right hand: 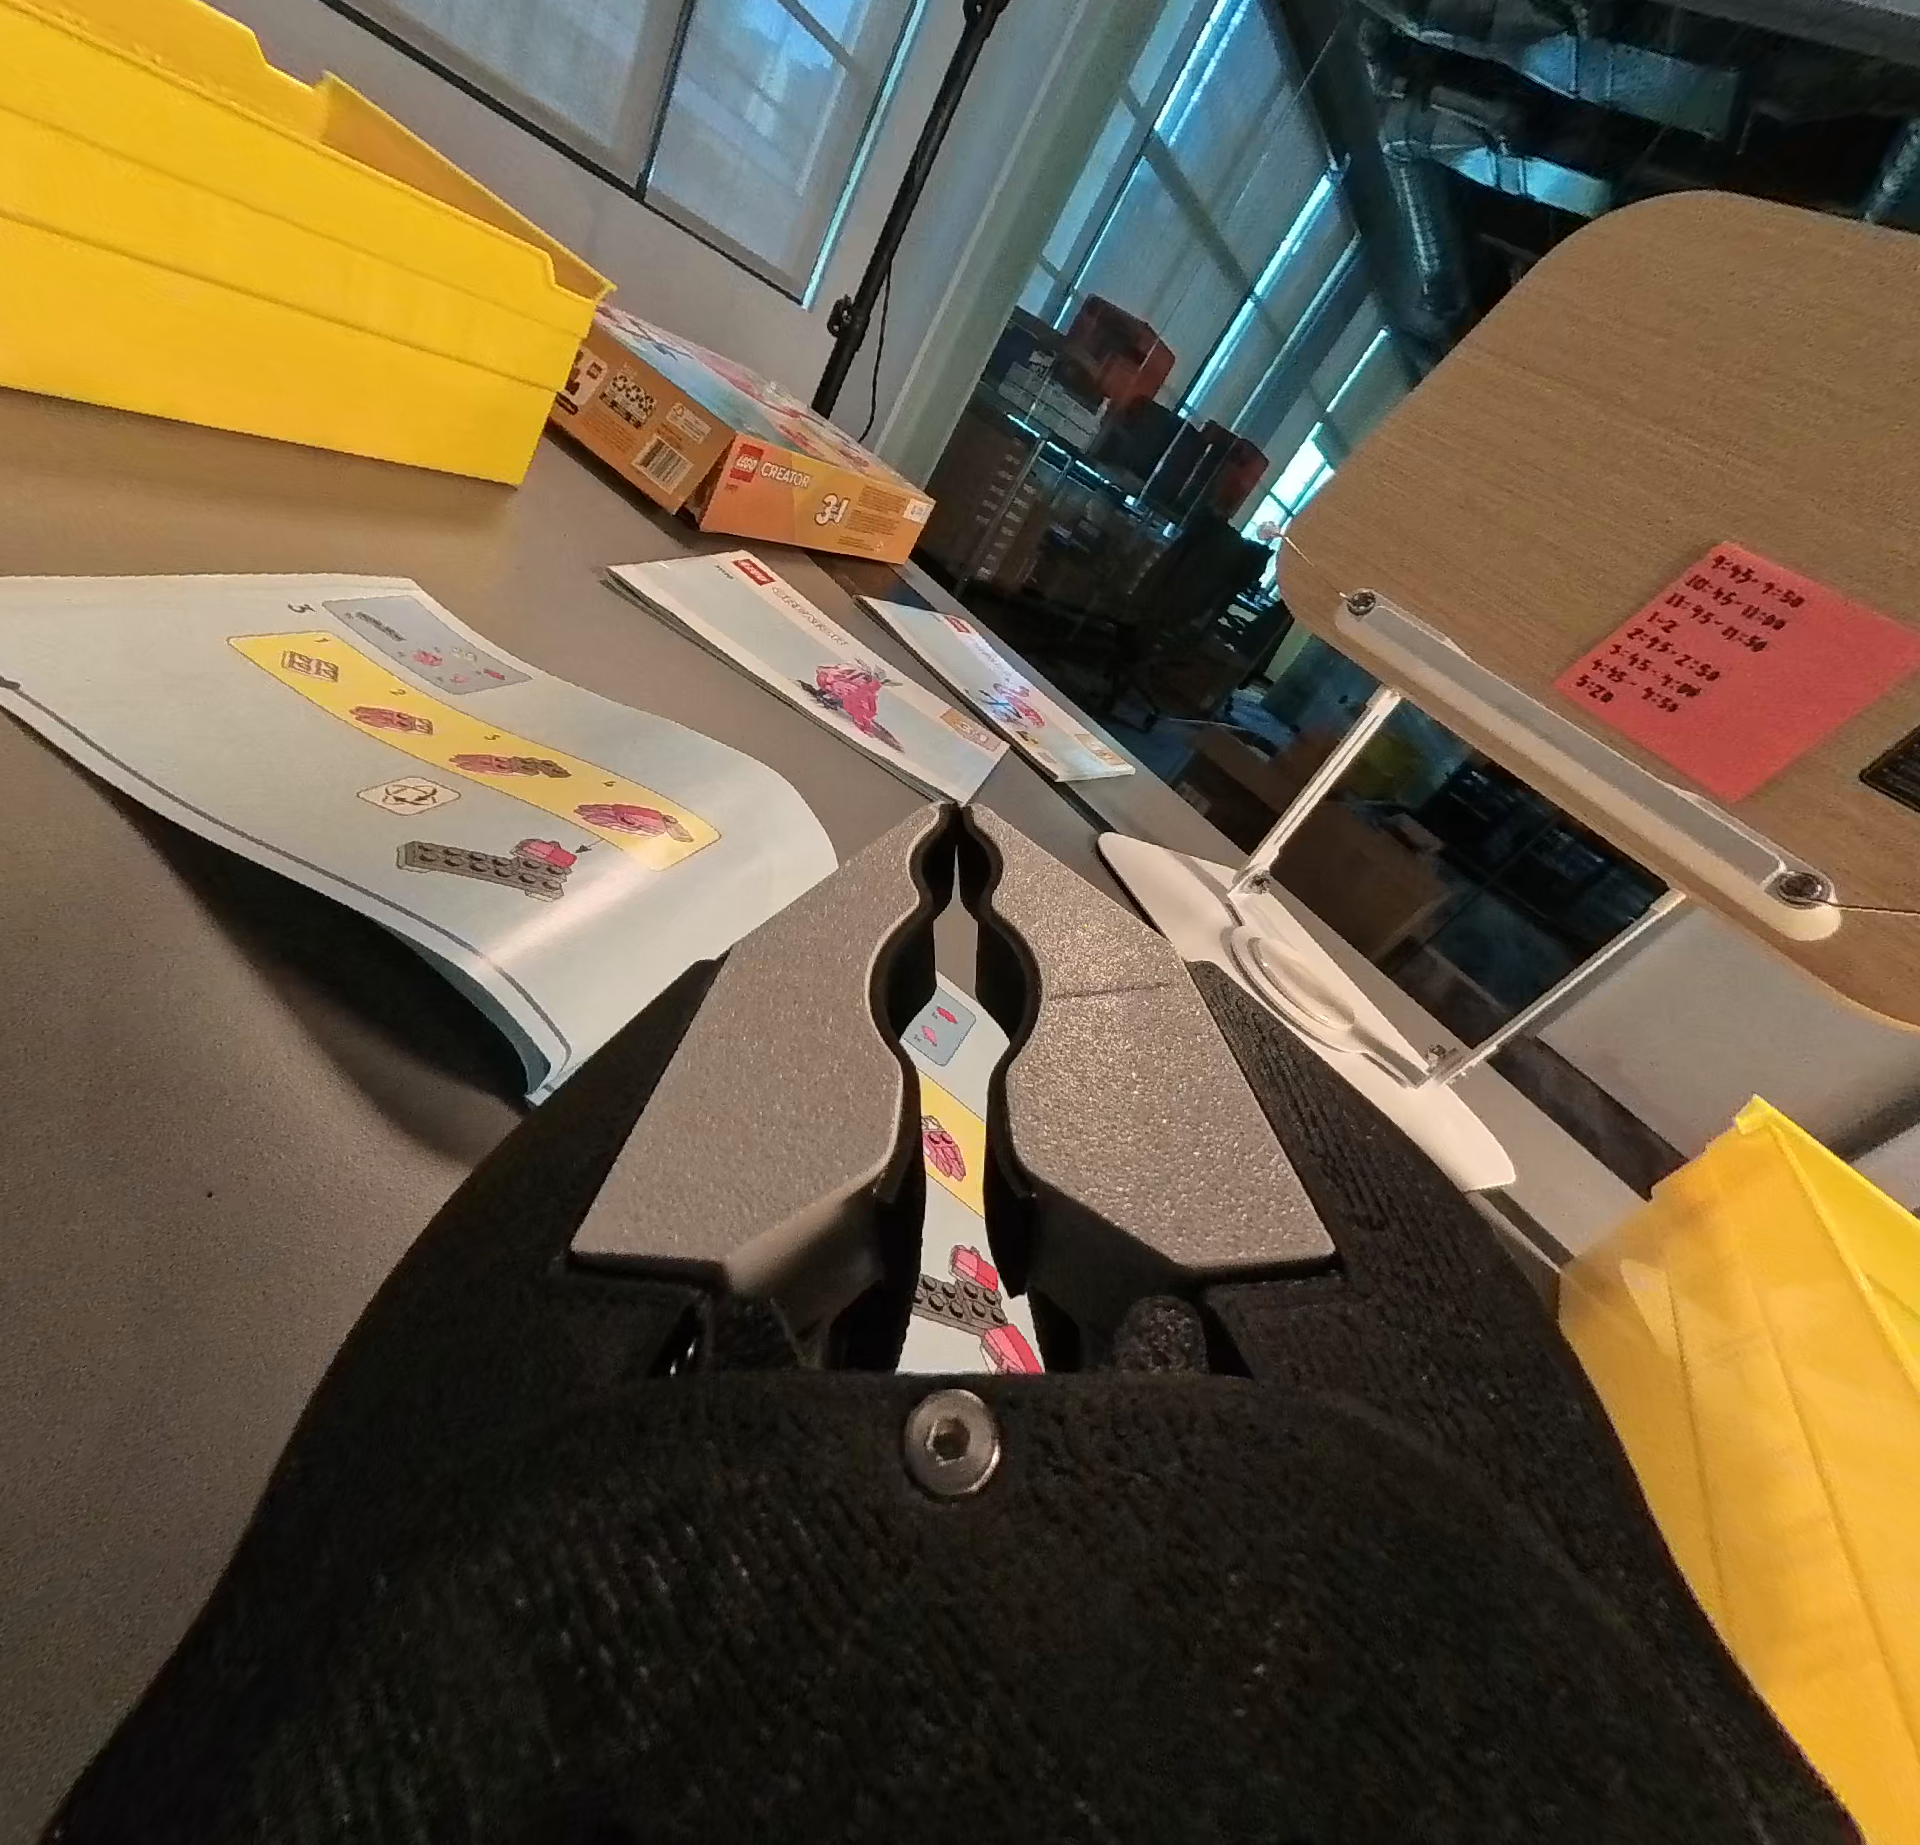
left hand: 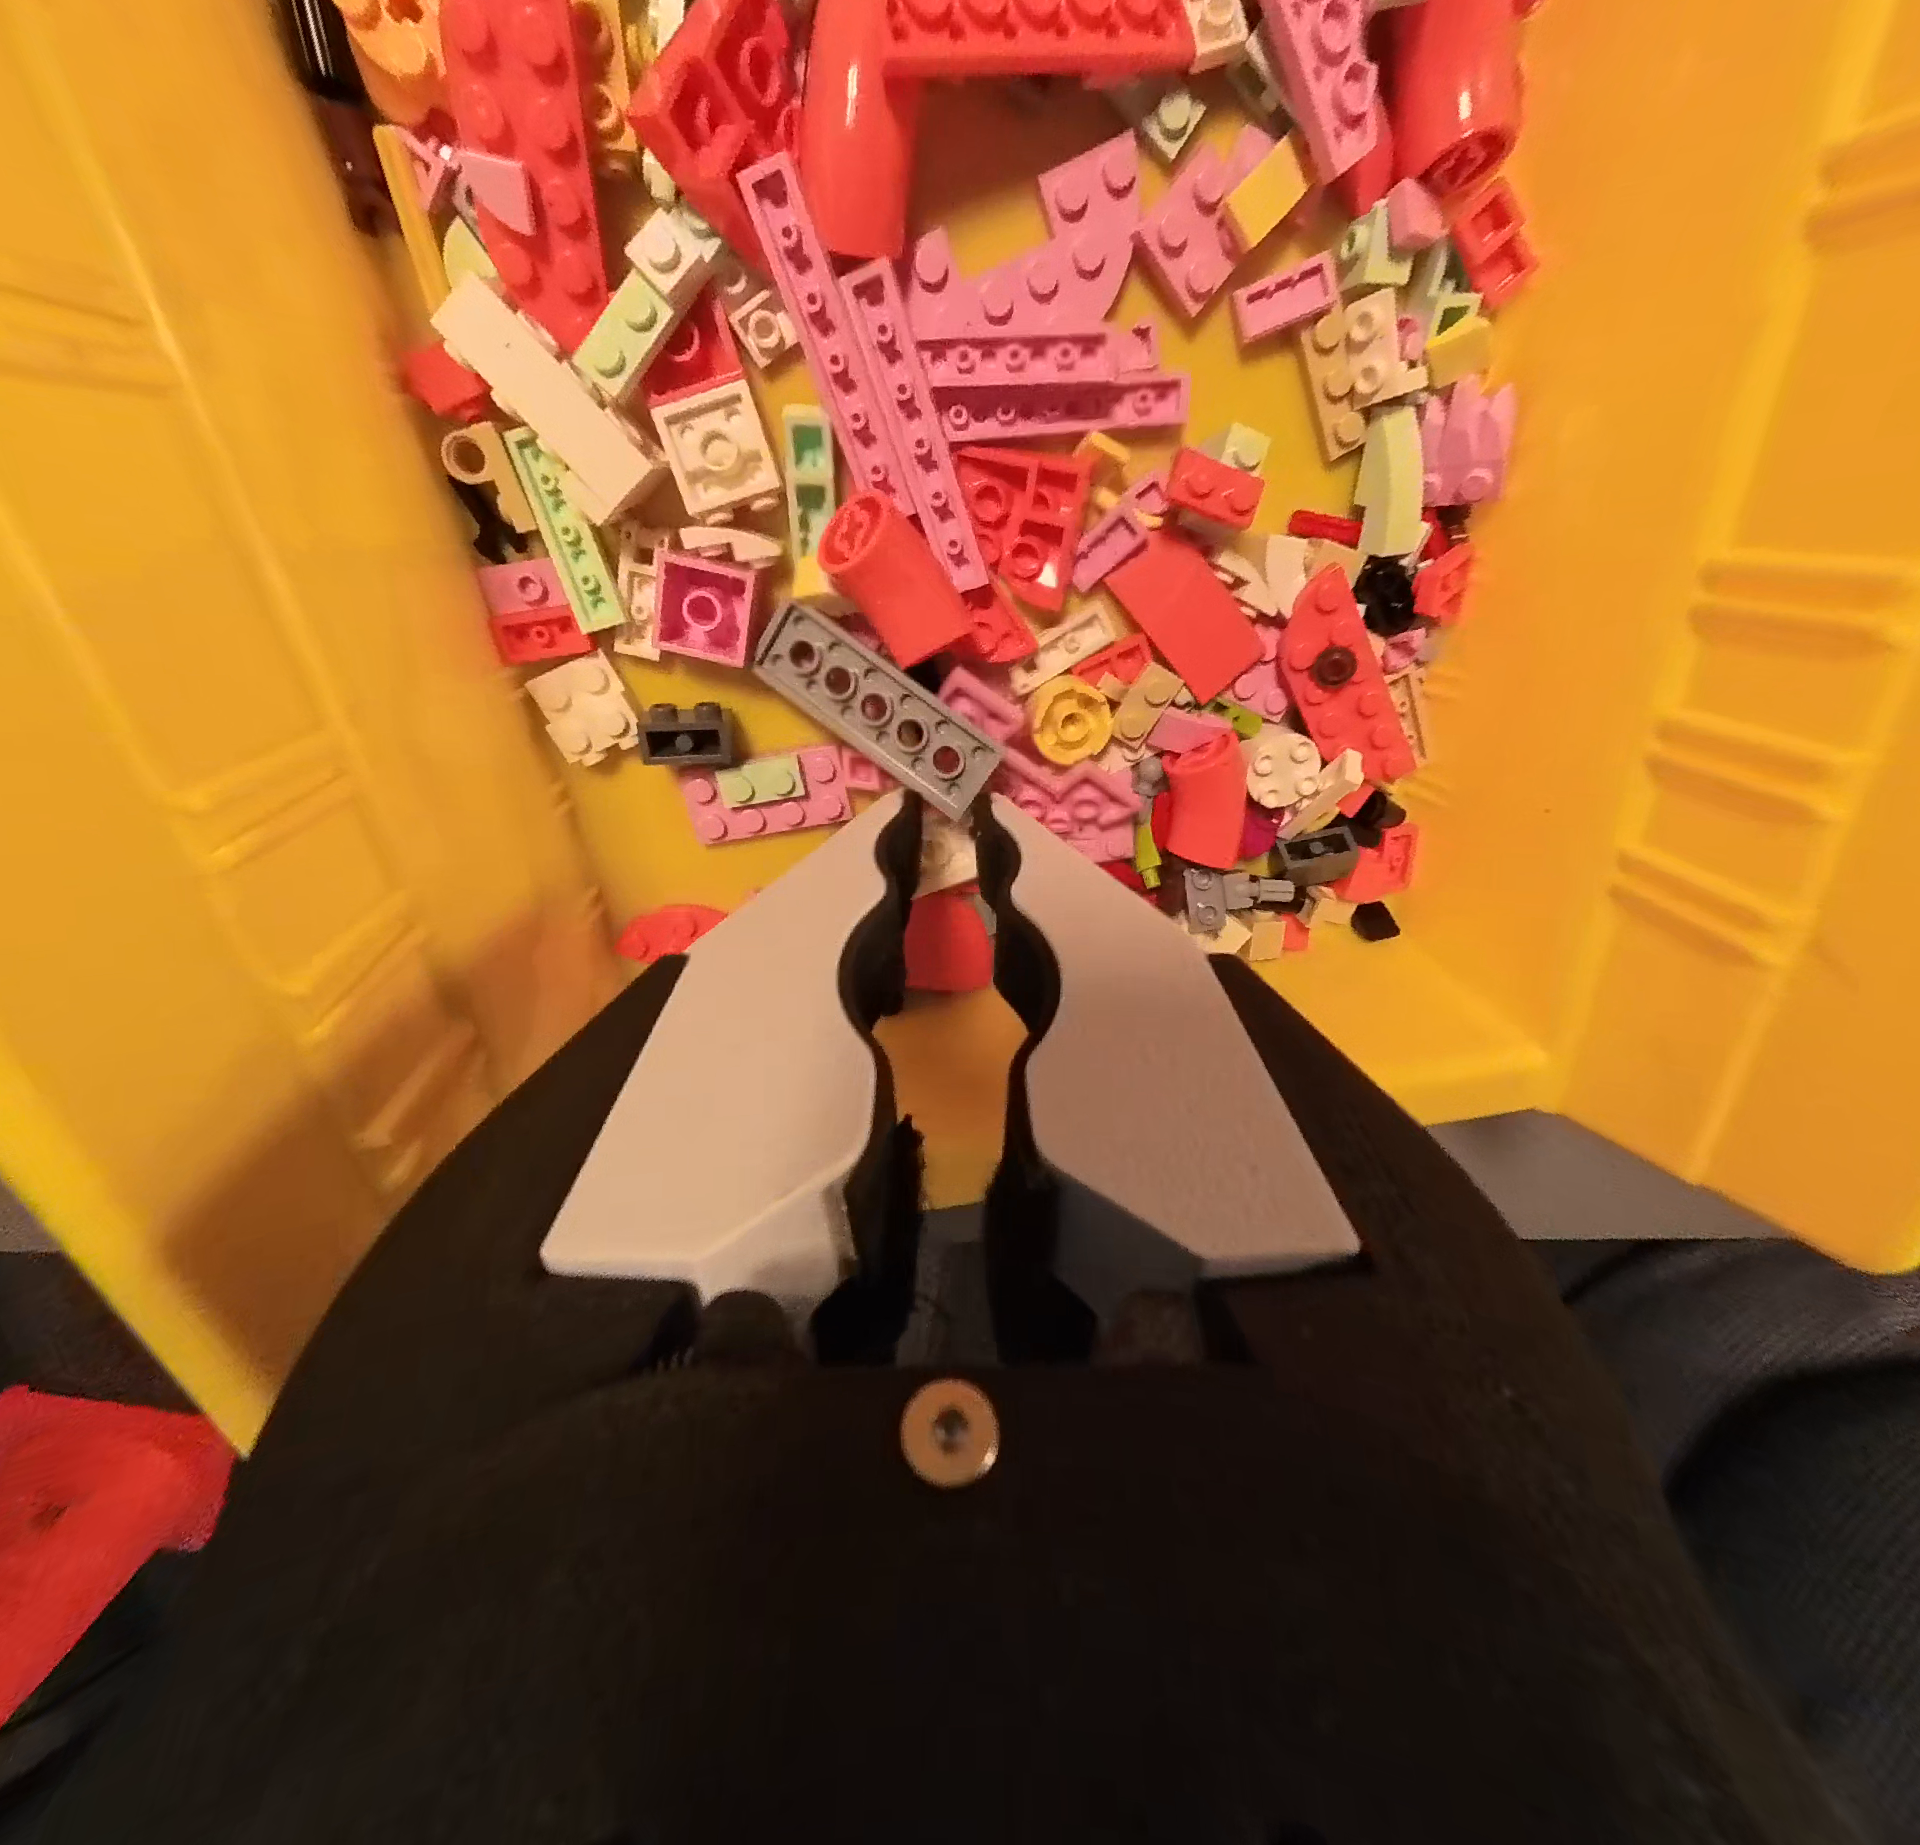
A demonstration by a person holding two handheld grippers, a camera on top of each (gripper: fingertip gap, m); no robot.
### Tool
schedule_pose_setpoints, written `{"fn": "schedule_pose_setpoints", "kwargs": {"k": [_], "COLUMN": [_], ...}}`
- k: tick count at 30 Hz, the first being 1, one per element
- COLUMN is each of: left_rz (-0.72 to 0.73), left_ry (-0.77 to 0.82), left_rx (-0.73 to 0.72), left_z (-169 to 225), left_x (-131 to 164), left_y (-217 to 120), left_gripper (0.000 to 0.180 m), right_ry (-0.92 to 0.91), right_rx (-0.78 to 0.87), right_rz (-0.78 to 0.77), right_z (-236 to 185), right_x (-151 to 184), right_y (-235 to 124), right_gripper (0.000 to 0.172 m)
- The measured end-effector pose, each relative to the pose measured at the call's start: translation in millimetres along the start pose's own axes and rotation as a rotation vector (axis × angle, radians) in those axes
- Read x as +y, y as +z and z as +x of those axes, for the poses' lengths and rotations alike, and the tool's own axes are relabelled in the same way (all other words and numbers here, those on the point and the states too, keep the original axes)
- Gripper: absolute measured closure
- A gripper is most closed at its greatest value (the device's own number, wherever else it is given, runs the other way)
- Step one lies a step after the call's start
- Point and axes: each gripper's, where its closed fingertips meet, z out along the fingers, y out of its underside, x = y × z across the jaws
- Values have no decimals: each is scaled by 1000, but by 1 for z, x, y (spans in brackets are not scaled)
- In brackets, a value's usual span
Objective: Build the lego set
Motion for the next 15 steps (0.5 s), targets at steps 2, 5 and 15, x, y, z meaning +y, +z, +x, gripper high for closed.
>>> {"fn": "schedule_pose_setpoints", "kwargs": {"k": [2,5,15], "left_rz": [-2,7,158], "left_ry": [-1,0,42], "left_rx": [6,7,-79], "left_z": [0,-1,-8], "left_x": [0,-2,-28], "left_y": [0,0,-11], "left_gripper": [172,172,171], "right_ry": [-2,-5,-9], "right_rx": [-1,-2,-5], "right_rz": [-1,-2,-2], "right_z": [0,-1,-2], "right_x": [0,0,0], "right_y": [0,0,0], "right_gripper": [172,172,172]}}
